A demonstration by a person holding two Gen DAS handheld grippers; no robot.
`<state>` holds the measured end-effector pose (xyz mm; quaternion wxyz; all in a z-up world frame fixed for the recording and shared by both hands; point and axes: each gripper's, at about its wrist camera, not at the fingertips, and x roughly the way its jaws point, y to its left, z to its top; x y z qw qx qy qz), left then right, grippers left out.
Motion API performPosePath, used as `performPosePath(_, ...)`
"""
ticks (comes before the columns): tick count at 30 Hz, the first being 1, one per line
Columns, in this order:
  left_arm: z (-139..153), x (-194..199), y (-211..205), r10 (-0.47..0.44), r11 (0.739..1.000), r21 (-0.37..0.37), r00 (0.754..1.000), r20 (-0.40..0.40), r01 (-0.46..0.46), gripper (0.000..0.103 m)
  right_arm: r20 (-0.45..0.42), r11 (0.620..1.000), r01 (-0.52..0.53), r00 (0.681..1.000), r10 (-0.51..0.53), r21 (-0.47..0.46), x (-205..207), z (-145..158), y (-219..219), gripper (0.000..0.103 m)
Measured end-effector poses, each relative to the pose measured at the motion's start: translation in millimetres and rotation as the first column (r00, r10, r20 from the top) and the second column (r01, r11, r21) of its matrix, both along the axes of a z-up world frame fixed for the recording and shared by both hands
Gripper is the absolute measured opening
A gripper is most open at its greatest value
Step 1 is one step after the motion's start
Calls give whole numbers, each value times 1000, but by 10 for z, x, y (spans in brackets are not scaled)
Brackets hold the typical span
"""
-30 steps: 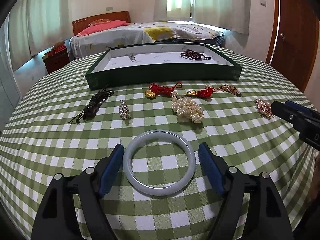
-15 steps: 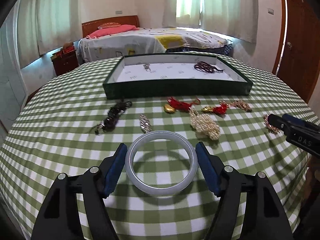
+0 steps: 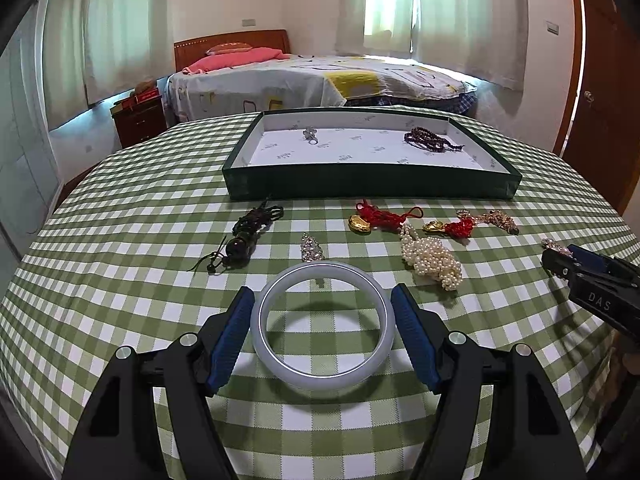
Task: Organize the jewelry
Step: 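Grasp the gold pearl brooch with the right gripper while the left gripper holds the bangle, then carry the bangle and brooch into the box while the right gripper releases the brooch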
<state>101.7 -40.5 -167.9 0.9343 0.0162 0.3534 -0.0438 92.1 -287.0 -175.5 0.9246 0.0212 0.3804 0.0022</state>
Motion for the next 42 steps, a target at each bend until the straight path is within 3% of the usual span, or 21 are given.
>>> performPosePath(25,122,-24,49,16,1000,9,999,38,-16,68,87,1000,-24,996,25,-6,-164,217,62,48)
performPosePath(42,497,106,13,8,1000,-6,994,108,-7,68,207,997,-72,976,64,29,-79,746,181,48)
